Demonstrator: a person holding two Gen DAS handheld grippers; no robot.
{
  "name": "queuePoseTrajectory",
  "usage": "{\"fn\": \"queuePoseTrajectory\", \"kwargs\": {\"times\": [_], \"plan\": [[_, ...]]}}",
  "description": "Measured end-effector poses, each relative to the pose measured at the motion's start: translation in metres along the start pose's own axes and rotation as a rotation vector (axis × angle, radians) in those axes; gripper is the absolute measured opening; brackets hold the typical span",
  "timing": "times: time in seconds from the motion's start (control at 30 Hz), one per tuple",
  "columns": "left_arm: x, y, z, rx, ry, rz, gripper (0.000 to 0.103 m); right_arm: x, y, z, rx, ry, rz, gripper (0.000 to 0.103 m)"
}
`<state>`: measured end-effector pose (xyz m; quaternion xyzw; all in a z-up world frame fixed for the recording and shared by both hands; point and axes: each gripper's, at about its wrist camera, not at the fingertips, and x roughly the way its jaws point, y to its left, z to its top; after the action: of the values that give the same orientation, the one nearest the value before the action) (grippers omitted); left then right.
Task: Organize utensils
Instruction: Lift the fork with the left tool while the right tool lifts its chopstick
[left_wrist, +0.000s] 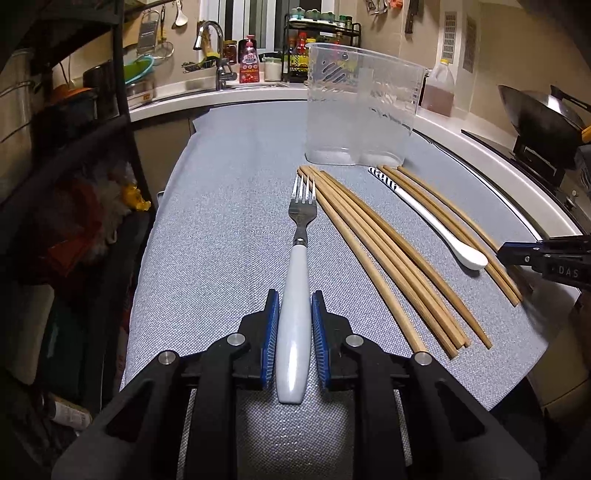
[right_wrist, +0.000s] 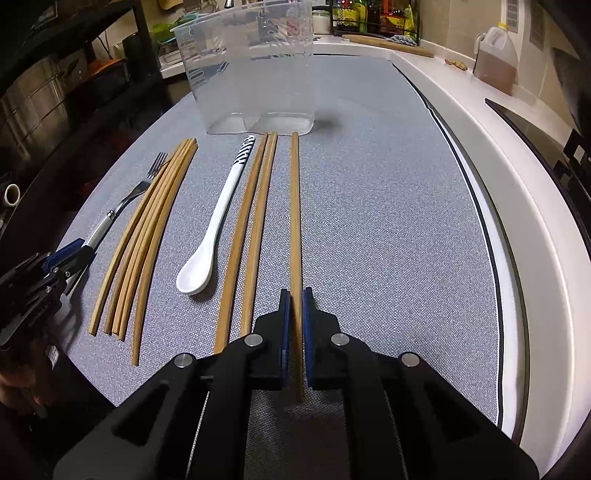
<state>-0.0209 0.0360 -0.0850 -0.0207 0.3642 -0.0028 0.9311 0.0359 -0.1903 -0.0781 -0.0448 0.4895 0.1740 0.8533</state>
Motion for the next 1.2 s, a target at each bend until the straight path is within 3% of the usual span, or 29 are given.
{"fn": "queuePoseTrajectory", "kwargs": {"times": [0.27, 0.5, 0.7, 1.2], "plan": [[0.004, -0.003, 0.007, 0.035, 0.035, -0.002, 0.019, -0.002, 0.0, -0.002, -0.006, 0.014, 0.019, 0.007], [0.005, -0.01, 0.004, 0.066, 0.003, 0.016, 0.019, -0.002, 0.002, -0.003, -0.008, 0.014, 0.018, 0.007], [0.003, -0.009, 0.001, 0.029, -0.025, 0.018, 0.019, -0.002, 0.003, -0.003, -0.013, 0.005, 0.014, 0.007], [0.005, -0.018, 0.004, 0.047, -0.019, 0.054, 0.017, -0.002, 0.004, -0.001, -0.024, 0.015, 0.029, 0.007]]}}
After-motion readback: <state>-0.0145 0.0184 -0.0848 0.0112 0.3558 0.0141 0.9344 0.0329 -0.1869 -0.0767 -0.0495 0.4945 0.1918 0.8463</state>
